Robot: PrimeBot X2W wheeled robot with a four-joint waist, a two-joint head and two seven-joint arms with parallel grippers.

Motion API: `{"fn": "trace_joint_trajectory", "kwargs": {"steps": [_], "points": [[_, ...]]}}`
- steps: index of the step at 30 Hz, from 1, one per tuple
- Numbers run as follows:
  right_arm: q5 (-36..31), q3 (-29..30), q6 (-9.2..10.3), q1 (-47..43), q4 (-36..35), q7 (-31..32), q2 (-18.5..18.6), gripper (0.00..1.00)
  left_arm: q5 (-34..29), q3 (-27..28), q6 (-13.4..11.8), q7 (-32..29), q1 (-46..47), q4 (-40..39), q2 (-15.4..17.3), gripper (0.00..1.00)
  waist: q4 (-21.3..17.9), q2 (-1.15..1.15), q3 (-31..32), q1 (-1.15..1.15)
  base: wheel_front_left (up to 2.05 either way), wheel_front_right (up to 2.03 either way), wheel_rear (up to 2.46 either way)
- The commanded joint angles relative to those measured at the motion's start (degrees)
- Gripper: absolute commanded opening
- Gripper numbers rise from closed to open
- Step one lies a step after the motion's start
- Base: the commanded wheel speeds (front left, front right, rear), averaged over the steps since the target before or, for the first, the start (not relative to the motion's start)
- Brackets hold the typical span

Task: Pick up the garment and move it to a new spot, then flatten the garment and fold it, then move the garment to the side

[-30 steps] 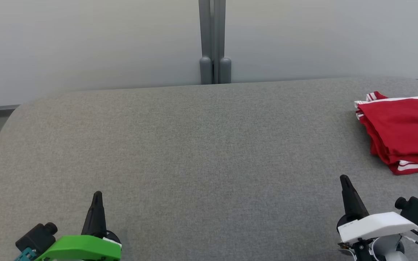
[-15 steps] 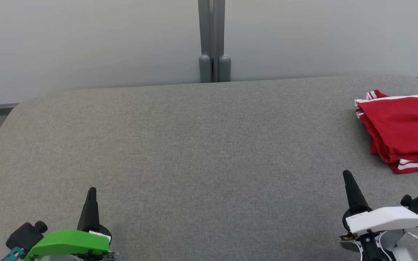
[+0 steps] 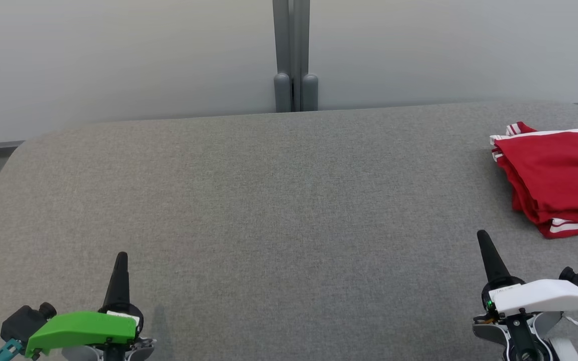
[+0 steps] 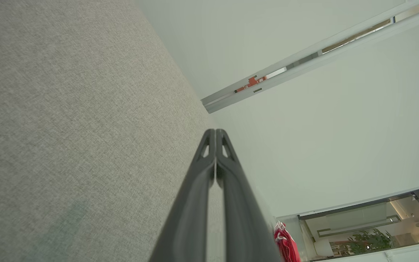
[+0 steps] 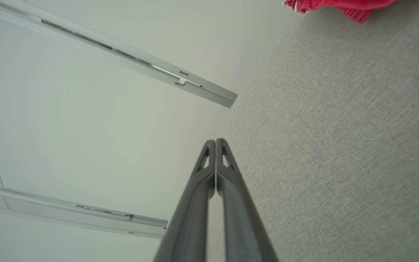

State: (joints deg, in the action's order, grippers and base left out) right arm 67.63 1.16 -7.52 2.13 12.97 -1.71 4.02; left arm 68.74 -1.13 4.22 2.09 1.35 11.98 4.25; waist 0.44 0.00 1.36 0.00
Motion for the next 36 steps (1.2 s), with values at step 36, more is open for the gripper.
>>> {"fn": "trace_joint_trajectory", "kwargs": {"steps": [36], "points": [[18.18,2.92,0.04,3.39,0.61,5.13,-0.05,0.0,17.69,4.21,2.5,-5.09,4.04,1.31,0.17,0.0,-0.28,0.0,-0.97,0.0,0.0,0.0,0.0]]}}
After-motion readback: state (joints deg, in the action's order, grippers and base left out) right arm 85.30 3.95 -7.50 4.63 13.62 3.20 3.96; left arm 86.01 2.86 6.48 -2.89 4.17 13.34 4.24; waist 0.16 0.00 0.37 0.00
